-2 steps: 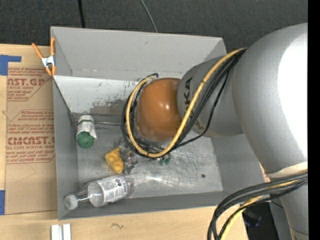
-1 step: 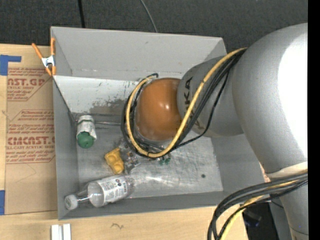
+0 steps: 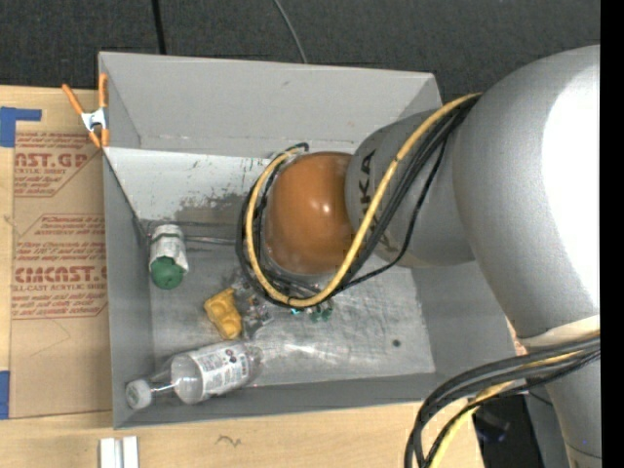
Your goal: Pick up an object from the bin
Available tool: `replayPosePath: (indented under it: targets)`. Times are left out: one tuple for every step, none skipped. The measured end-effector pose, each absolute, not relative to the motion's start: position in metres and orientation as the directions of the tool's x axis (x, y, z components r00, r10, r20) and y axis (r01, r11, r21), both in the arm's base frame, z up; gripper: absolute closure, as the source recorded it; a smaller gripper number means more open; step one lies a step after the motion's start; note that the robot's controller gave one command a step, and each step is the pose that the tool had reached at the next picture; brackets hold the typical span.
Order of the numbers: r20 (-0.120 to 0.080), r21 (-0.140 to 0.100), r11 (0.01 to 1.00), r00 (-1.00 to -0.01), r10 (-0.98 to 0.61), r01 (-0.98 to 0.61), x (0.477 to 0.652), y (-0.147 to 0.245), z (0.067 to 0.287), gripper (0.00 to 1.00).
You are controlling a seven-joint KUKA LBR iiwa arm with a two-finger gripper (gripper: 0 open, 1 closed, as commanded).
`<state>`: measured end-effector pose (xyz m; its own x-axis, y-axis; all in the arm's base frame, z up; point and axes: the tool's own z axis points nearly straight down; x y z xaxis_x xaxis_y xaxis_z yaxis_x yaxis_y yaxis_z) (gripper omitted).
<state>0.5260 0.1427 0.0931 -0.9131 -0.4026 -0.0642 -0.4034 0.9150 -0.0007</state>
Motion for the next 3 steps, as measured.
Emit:
replayPosePath:
  targets:
    - [-0.064, -0.001, 0.915, -0.913, -0.403, -0.403, 0.526, 0.1427, 0.0931, 1.0]
    - [-0.064, -0.001, 0.915, -0.913, -0.403, -0.403, 0.526, 0.1427, 0.093, 1.0]
    - [-0.064, -0.001, 0.915, -0.913, -0.403, -0.403, 0.526, 0.1427, 0.093, 1.0]
